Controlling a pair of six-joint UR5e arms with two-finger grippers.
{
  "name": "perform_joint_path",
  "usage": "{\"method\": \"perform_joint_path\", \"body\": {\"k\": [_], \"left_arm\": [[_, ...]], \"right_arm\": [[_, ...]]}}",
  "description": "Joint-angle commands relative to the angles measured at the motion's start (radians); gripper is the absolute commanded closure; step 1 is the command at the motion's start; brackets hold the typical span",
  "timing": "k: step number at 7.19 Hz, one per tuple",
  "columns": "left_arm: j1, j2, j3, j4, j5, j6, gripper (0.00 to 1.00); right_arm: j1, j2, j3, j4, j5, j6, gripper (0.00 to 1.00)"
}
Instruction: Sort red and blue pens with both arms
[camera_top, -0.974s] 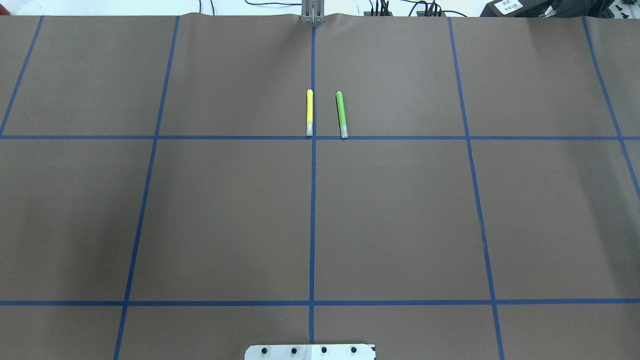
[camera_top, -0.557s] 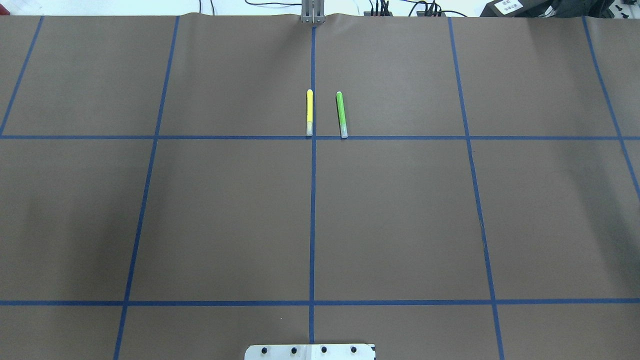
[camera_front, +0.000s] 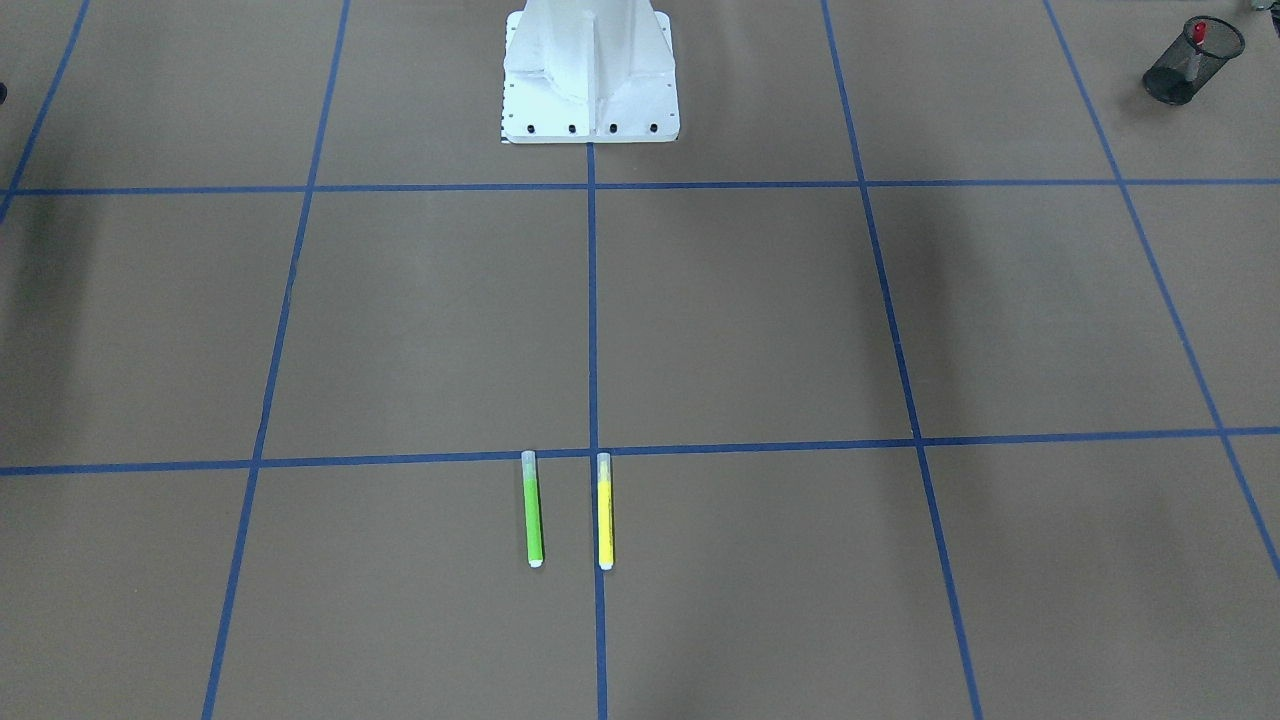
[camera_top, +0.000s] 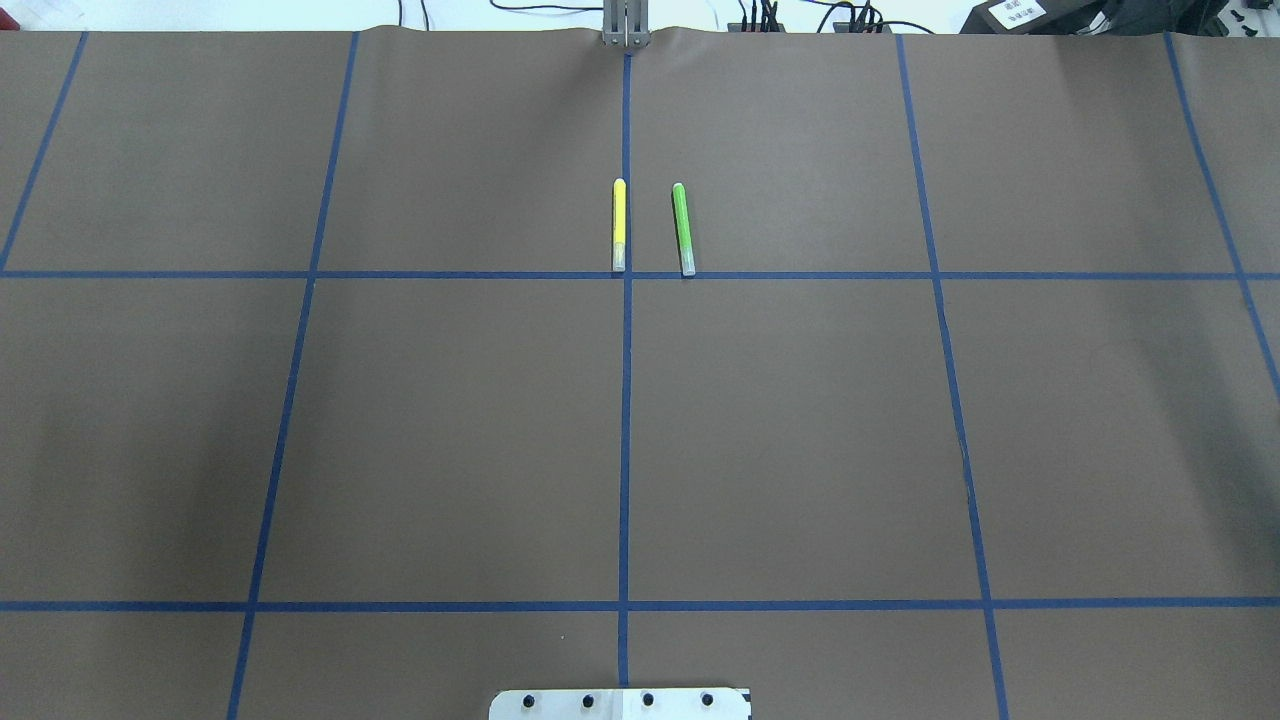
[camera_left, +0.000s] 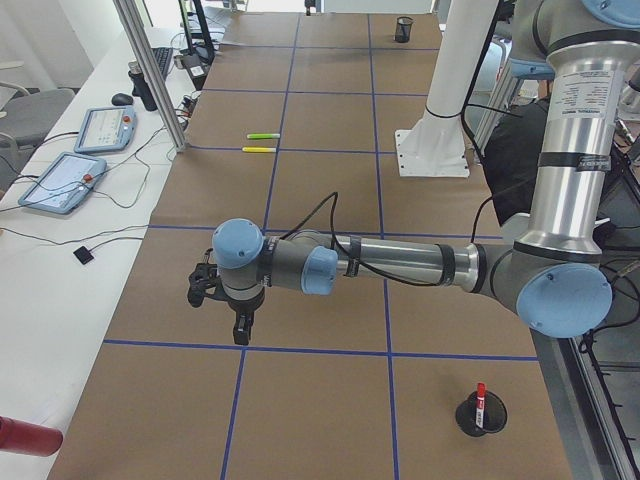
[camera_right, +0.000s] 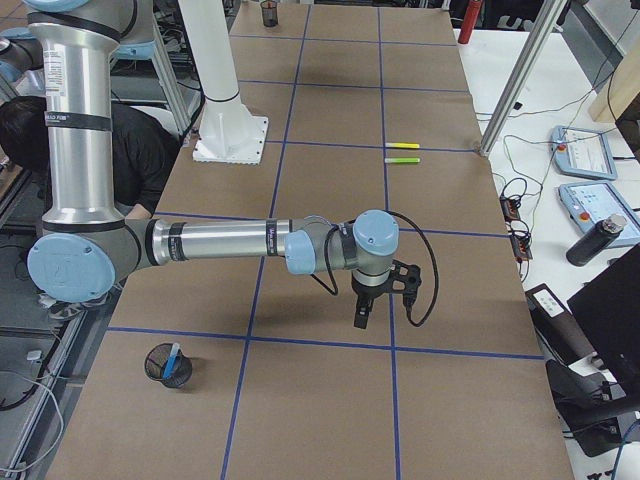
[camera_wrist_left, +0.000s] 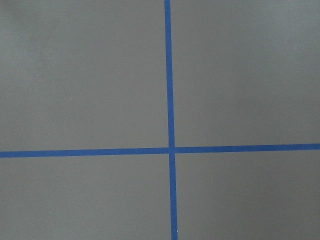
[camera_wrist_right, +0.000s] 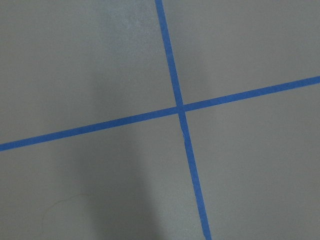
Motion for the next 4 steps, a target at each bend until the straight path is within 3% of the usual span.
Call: {"method": "perform_joint_path", "body": {"k": [1,4], "left_arm": [[-0.001,0.001,0.017,-0.04,0.0,0.003,0.0],[-0.001,0.003,0.017,-0.051,0.0,-0.005,0.0]], "right_arm": [[0.0,0.0,0.005,0.009,-0.003,0.003,0.0],[0.011,-0.003,0.011,0.0,-0.002,-0.005,0.0]]}}
